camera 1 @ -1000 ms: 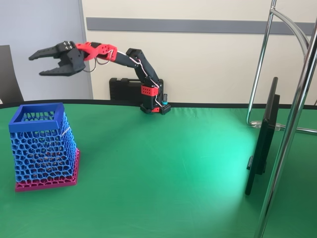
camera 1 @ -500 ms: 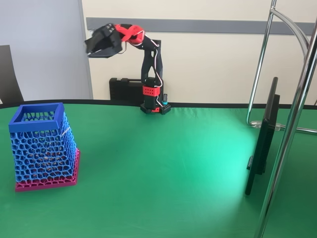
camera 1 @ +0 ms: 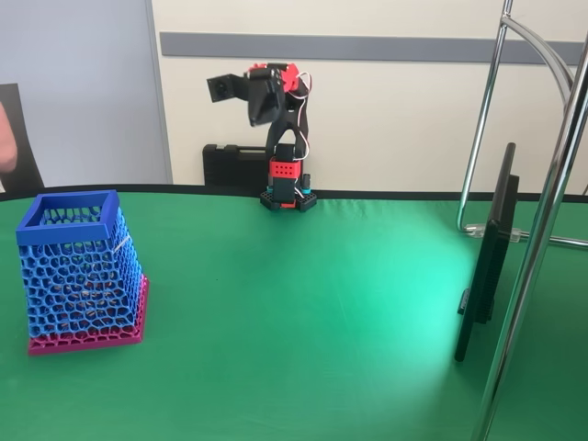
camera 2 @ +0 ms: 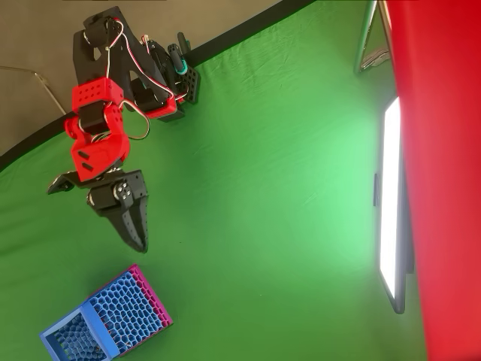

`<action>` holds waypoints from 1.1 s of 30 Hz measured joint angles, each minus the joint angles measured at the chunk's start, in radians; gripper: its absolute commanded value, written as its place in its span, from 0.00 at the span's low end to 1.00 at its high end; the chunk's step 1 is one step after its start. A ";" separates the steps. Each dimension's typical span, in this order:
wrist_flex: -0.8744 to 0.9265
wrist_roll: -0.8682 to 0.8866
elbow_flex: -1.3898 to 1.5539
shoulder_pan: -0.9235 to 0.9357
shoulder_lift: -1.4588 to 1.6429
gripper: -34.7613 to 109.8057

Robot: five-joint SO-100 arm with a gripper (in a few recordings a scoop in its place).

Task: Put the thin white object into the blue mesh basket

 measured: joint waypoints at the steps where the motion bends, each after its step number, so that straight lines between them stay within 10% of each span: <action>1: -0.006 -0.014 0.063 -0.009 0.052 0.24; 17: 0.003 -0.146 0.785 -0.071 0.687 0.24; 33: 0.235 -0.137 0.896 -0.080 0.804 0.25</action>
